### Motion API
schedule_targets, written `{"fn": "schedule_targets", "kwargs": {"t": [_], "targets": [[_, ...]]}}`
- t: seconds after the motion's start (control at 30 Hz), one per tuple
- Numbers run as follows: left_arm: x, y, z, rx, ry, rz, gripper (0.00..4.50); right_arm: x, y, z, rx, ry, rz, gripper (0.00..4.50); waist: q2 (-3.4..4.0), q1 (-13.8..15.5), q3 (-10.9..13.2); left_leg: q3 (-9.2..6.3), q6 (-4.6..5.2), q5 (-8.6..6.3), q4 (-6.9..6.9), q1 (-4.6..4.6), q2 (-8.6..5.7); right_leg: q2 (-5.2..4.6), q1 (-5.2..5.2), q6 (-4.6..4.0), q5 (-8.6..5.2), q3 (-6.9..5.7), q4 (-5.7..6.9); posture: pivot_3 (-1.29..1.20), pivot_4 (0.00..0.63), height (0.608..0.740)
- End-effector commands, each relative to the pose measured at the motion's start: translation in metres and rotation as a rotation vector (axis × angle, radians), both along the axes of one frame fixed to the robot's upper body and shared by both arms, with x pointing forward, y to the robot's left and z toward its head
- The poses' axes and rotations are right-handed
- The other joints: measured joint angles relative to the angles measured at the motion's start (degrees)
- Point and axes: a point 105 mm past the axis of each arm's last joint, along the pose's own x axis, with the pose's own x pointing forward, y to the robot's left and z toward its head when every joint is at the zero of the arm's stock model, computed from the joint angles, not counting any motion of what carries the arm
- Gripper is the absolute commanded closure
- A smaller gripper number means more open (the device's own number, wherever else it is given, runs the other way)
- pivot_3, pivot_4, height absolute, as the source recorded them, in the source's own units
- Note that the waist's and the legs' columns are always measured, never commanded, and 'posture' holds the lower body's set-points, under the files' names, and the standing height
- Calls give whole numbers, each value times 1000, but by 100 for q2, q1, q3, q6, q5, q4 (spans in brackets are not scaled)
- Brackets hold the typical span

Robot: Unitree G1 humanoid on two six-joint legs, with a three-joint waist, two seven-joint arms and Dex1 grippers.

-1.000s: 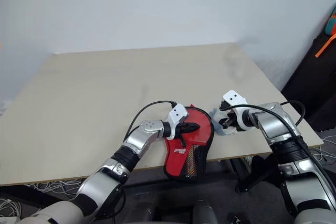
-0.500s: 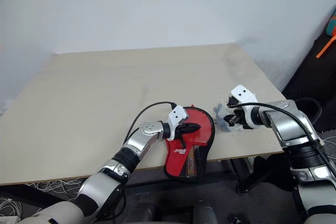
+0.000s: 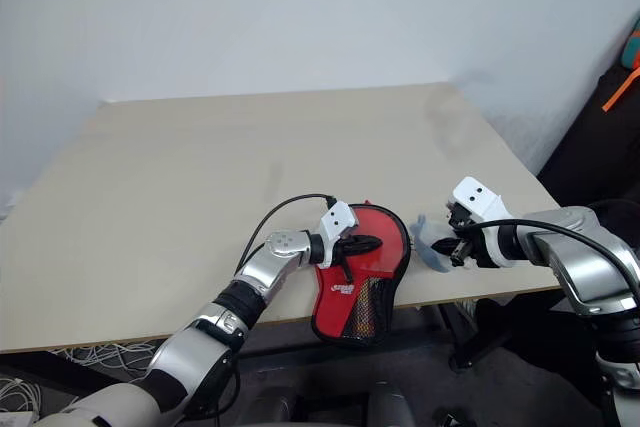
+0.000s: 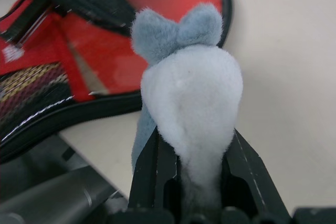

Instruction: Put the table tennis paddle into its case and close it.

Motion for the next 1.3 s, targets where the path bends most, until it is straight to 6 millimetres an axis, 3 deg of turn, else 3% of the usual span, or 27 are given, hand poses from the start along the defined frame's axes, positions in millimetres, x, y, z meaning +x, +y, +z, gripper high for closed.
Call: {"fn": "schedule_targets", "kwargs": {"t": [0.03,0.47,0.8,1.1,1.3], "targets": [[-11,12,-34,99,98,-3,4500,-10,2,18,1,-64,72,4146,-3,5,1,1,0,0,0,0,0,0,0,0,0,0,0,0,0,740],[-12,11,-32,104,106,-34,4500,-67,9,2,-5,27,209,4146,-22,15,5,0,0,-3,1,1,-1,-5,3,-5,-9,-2,-1,0,0,740],[-10,5,-23,84,98,-47,4500,-103,19,-13,8,113,277,4146,-28,222,3,2,-1,-7,8,1,-1,-7,5,-5,-13,-4,-3,0,0,740],[-10,6,-22,91,97,-64,4500,-94,-1,-23,-61,84,218,4146,-28,269,2,2,-1,-8,15,1,-1,-8,6,-5,-13,-7,-3,0,0,740],[-11,5,-22,97,94,-82,4500,-66,-31,-16,-126,-15,188,4146,-30,268,1,5,0,-8,18,1,-2,-10,8,-5,-13,-7,-3,0,0,740]]}}
